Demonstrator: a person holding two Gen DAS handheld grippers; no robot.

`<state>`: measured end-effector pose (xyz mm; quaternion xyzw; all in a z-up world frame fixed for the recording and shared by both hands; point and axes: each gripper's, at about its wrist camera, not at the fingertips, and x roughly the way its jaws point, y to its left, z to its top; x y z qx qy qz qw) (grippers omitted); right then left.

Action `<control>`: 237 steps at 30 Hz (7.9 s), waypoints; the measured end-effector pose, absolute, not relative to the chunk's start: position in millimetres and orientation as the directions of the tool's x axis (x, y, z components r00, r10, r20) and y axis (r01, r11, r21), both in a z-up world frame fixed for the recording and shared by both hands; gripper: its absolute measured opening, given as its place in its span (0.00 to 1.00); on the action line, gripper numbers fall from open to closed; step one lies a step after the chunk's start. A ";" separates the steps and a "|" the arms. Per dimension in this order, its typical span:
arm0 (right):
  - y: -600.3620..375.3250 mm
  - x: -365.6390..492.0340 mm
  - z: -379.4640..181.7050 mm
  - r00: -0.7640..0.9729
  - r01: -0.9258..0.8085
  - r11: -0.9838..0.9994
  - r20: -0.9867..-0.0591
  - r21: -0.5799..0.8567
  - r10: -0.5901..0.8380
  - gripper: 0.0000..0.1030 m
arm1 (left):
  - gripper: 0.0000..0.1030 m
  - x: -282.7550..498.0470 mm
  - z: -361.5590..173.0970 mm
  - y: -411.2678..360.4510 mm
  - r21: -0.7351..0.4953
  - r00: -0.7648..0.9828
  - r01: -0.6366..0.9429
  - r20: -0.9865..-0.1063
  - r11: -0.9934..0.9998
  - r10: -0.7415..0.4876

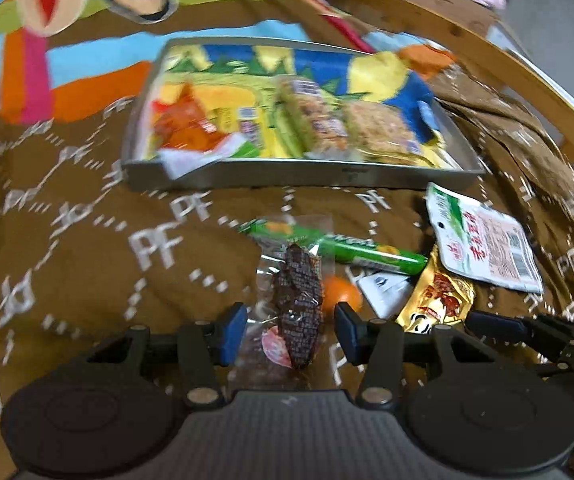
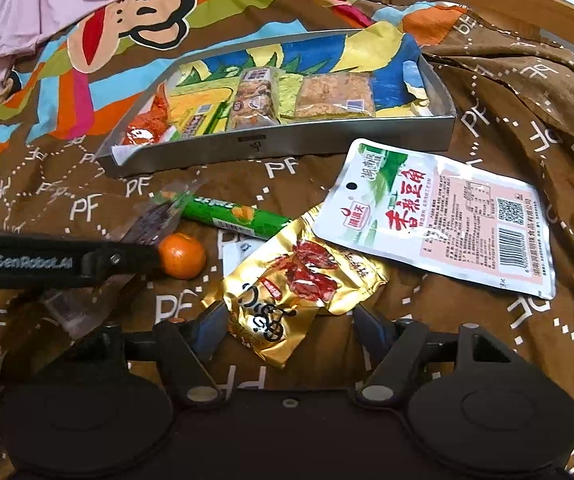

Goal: Organize snacks
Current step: 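Grasp the gold snack bag with right tool while left tool lifts the jerky, then carry the jerky pack and gold bag over the metal tray, then lower both snacks into the tray and open both tools, then withdraw both tools toward the green sausage and the tangerine, then grasp the green sausage stick with right tool while left tool reaches the tangerine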

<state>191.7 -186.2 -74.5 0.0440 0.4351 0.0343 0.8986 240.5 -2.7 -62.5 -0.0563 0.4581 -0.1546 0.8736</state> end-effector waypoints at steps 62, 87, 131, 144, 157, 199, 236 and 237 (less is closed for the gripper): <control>-178.6 149.0 -49.1 0.611 -0.022 0.990 -0.782 0.139 0.123 0.54 | 0.46 175.7 -42.5 8.1 -0.265 0.575 0.100 -0.771 0.959 -0.274; -191.8 211.9 -3.0 0.836 -0.078 0.989 -0.532 0.126 0.133 0.54 | 0.46 270.9 18.2 4.7 -0.279 0.854 0.135 -0.454 0.951 -0.254; -205.3 344.1 -63.3 0.824 -0.002 0.999 -0.566 0.044 0.027 0.77 | 0.60 356.7 -73.4 1.7 -0.364 0.774 0.137 -0.541 0.921 -0.329; -237.1 308.5 -24.3 0.853 0.061 0.994 -0.522 0.088 -0.006 0.99 | 0.98 326.7 -33.0 9.9 -0.368 0.816 0.082 -0.509 0.926 -0.274; -250.2 230.8 32.1 0.903 0.016 0.998 -0.430 0.066 0.014 0.99 | 1.00 253.8 9.7 12.6 -0.310 0.856 0.024 -0.485 0.950 -0.180; -231.8 112.9 -16.2 0.722 -0.061 0.992 -0.691 -0.113 -0.034 0.99 | 1.00 166.9 -32.4 -6.4 -0.052 0.678 0.242 -0.705 0.969 -0.207; -178.8 251.0 -82.9 0.632 -0.534 0.829 -0.729 -0.165 0.262 0.67 | 0.98 233.9 -88.8 -34.2 0.050 0.625 0.587 -0.662 0.808 -0.413; -179.1 252.8 -83.1 0.628 -0.533 0.833 -0.730 -0.151 0.270 0.60 | 0.97 235.0 -89.5 -34.0 0.047 0.622 0.596 -0.659 0.802 -0.423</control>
